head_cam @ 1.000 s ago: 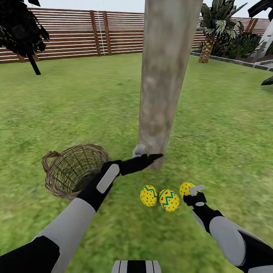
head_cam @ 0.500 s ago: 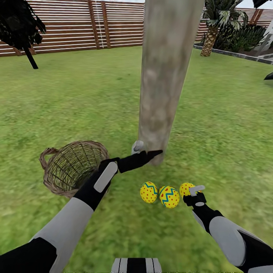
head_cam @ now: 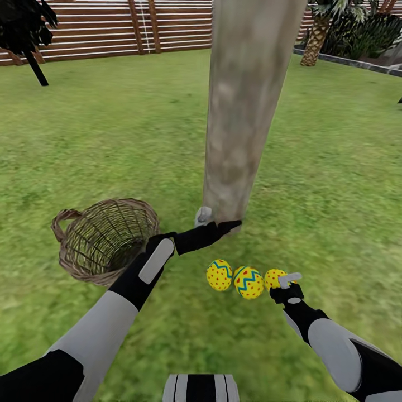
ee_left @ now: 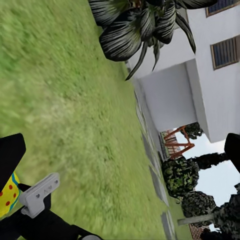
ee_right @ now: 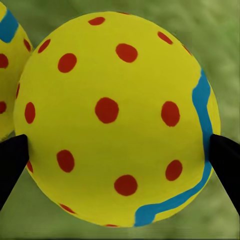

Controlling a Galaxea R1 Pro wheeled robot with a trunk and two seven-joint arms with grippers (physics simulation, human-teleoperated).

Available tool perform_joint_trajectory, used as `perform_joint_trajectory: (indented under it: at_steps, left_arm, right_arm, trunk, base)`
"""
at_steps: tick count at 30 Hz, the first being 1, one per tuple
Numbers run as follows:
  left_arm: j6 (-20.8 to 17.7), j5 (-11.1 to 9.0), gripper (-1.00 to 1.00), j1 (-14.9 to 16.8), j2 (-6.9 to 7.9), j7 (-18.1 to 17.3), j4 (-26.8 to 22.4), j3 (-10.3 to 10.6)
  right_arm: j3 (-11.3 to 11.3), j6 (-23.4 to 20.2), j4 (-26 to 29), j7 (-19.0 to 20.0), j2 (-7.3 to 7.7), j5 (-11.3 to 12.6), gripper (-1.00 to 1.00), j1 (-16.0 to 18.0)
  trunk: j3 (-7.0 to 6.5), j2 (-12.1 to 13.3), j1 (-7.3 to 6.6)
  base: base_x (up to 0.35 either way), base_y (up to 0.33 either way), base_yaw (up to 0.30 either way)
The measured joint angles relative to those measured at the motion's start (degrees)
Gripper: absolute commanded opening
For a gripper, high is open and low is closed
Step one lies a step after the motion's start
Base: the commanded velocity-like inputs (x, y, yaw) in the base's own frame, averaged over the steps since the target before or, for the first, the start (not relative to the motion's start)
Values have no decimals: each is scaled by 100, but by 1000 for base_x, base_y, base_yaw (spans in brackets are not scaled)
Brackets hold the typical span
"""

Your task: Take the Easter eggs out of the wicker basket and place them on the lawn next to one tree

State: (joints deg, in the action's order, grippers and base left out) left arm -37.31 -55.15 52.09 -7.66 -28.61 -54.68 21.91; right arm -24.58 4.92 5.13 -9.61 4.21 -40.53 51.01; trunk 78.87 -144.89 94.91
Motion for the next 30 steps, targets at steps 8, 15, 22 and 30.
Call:
perform_joint_trajectory:
  at_steps: [8,15,22,30]
  left_arm:
    - [0,0,100,0,-6,-7,0,0]
    - [0,0,100,0,-7,-7,9,0]
    - [3,-3,100,1,1,-9,10,1]
    - [8,-3,100,0,10,-7,3,0]
  right_arm:
    - [0,0,0,2,0,0,-100,0]
    - [0,0,0,2,0,0,-100,0]
    - [51,192,30,-224,10,-34,-100,4]
    - [-16,-8,3,-309,-15,-9,100,0]
  trunk:
    - [177,-11,21]
    - [332,-20,39]
    - [465,-29,52]
    - [466,-29,54]
  base:
    - [0,0,0]
    - [0,0,0]
    - [0,0,0]
    - [0,0,0]
